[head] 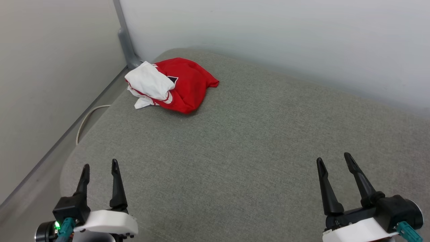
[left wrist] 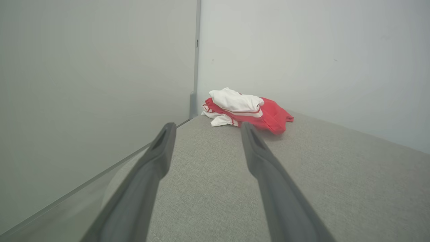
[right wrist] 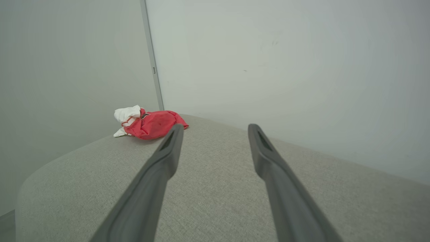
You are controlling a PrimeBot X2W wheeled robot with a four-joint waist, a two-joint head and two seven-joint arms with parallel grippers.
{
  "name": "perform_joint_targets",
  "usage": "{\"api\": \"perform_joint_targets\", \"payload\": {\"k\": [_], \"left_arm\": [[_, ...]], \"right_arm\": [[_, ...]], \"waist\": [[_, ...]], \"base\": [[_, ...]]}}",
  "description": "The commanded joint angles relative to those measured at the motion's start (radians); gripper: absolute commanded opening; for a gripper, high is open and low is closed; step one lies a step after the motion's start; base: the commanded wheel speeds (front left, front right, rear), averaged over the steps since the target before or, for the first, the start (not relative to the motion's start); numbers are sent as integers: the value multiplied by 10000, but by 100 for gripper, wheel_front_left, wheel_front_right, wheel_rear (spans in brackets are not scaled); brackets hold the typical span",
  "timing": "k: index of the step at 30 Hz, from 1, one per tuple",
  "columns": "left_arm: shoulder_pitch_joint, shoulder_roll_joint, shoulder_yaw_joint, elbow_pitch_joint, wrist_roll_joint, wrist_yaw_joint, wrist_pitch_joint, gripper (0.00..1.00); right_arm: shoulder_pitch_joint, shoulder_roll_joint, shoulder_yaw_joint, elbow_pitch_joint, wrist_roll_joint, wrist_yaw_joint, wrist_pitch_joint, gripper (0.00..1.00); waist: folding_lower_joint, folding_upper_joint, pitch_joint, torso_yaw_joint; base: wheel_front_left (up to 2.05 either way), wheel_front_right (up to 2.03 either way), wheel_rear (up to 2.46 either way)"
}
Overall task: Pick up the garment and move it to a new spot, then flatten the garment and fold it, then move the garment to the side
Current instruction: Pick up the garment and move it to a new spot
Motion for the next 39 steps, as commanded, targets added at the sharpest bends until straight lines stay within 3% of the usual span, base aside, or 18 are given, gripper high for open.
{"api": "perform_joint_targets", "payload": {"k": [1, 6, 13, 19, 24, 29, 32, 39], "left_arm": [[-294, -3, 120, 40, -31, -176, -24, 100], [-1277, 32, 804, 134, 59, -785, -24, 100], [-3658, 741, 1777, 440, 206, -1500, -24, 100], [-5814, 1485, 2312, 827, -17, -1753, -23, 100], [-7306, 2215, 2196, 1725, -158, -1871, -24, 100], [-8647, 3077, 1371, 3407, -503, -1883, 71, 100], [-9267, 3548, 429, 4363, -1068, -1887, 750, 100], [-10245, 4614, -1916, 5844, -3186, -1890, 4455, 100]], "right_arm": [[-140, 13, 25, -41, -40, -7, -25, 100], [-332, 13, 94, -156, -289, -7, -25, 100], [-896, 11, 142, -517, -946, -7, -26, 100], [-1546, -213, 227, -1008, -1280, -7, -26, 100], [-1957, -398, 280, -1410, -1436, -7, -25, 100], [-2251, -552, 285, -1774, -1563, -7, -25, 100], [-2374, -607, 272, -1957, -1641, -7, -25, 100], [-2554, -665, 157, -2221, -1721, -7, -25, 100]], "waist": [[0, 0, 106, -155], [0, 0, 536, -559], [0, 0, 1691, -1224], [0, 0, 2795, -1727], [0, 0, 3462, -1965], [0, 0, 4042, -2077], [0, 0, 4362, -2125], [0, 0, 4937, -2285]], "base": [[0, 0, 0], [0, 0, 0], [0, 0, 0], [0, 0, 0], [0, 0, 0], [0, 0, 0], [0, 0, 0], [0, 0, 0]]}}
